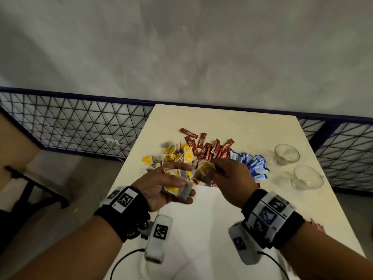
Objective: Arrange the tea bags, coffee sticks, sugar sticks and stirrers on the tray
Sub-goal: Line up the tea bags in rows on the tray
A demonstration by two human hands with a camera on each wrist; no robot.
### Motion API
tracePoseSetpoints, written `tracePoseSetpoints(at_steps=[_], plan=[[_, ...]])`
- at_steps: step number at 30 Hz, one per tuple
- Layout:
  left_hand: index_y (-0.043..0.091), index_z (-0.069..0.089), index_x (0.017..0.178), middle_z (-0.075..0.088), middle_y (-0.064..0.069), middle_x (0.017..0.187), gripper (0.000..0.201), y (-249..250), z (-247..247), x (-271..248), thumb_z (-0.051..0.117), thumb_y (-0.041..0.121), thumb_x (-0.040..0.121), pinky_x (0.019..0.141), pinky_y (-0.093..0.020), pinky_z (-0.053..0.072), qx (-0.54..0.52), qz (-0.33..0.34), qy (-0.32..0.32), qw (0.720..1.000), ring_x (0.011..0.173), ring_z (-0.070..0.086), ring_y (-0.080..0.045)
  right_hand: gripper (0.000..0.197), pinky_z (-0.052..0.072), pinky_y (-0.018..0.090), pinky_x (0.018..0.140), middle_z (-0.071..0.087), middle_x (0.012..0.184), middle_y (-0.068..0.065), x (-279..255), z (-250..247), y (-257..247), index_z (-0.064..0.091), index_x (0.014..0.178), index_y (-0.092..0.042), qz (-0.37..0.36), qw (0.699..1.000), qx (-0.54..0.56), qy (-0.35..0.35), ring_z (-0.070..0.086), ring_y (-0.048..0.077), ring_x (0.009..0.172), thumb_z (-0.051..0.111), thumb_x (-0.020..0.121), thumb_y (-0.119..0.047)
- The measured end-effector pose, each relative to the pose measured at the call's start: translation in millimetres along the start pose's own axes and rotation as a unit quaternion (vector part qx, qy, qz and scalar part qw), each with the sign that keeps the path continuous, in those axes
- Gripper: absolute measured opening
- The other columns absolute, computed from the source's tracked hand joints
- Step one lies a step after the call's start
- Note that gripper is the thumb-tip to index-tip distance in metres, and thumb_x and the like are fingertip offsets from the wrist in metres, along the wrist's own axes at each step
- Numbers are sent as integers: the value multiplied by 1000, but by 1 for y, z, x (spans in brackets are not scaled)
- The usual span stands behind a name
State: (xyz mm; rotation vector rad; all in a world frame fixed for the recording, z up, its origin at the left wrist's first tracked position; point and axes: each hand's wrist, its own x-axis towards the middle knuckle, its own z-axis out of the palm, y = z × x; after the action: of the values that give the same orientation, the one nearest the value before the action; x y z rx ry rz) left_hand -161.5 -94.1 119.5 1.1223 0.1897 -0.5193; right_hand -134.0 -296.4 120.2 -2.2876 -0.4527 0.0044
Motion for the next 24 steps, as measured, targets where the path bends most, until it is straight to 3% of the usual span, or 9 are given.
tracePoseSetpoints(at_steps=[3, 8, 10, 12, 15, 20, 21, 24], plan=[[9, 71, 88, 63, -16, 76, 34, -17, -20, -1, 65, -11, 63, 56, -42, 56, -14, -16, 48, 999, 59, 62, -34, 27, 33, 29, 54, 52, 60, 5, 10, 9, -8, 60, 73, -9, 23, 1000, 9, -3, 41, 13, 55, 57, 93, -28], [5, 64, 96, 61, -19, 76, 32, -25, -70, -6, 64, -12, 69, 59, -43, 57, 31, -56, 107, 992, 58, 61, -32, 36, 33, 21, 54, 46, 56, -9, 21, 34, -16, 46, 60, -27, 66, 996, -4, -52, 44, 1, 54, 54, 95, -30], [4, 62, 100, 61, -21, 74, 31, -26, -91, -4, 61, -16, 76, 59, -42, 57, 80, -74, 134, 985, 59, 60, -30, 26, 43, 26, 63, 56, 66, -8, 27, 50, -15, 52, 68, -29, 87, 993, -17, -78, 56, 9, 68, 55, 94, -29], [2, 61, 103, 64, -22, 72, 30, -28, -109, -1, 59, -16, 79, 60, -42, 58, 115, -92, 161, 976, 63, 60, -31, 17, 47, 30, 71, 64, 78, 2, 33, 67, -10, 61, 83, -16, 112, 987, -36, -105, 61, 21, 79, 55, 93, -28], [3, 61, 100, 66, -16, 64, 28, -36, -133, 7, 58, -16, 81, 59, -42, 57, 150, -118, 178, 965, 60, 62, -29, 19, 46, 29, 71, 65, 88, 2, 44, 99, -2, 63, 102, -14, 128, 977, -73, -152, 62, 22, 83, 56, 92, -29], [5, 60, 98, 65, -11, 59, 28, -48, -154, 14, 57, -17, 81, 63, -43, 56, 166, -147, 164, 961, 58, 63, -26, 7, 39, 22, 65, 58, 91, 1, 56, 145, 10, 53, 92, -21, 152, 953, -97, -242, 58, 21, 84, 51, 95, -26], [6, 61, 98, 65, -11, 59, 28, -49, -156, 14, 57, -16, 81, 64, -44, 56, 168, -149, 161, 961, 59, 63, -26, 7, 41, 21, 66, 59, 95, 3, 57, 151, 12, 56, 97, -21, 155, 950, -94, -255, 59, 23, 87, 51, 95, -25], [8, 62, 97, 64, -11, 64, 28, -52, -163, 14, 58, -15, 81, 68, -48, 56, 168, -150, 162, 961, 68, 63, -29, 26, 45, 29, 84, 62, 117, 9, 62, 166, 15, 58, 119, -16, 157, 937, -116, -291, 56, 28, 106, 49, 96, -25]])
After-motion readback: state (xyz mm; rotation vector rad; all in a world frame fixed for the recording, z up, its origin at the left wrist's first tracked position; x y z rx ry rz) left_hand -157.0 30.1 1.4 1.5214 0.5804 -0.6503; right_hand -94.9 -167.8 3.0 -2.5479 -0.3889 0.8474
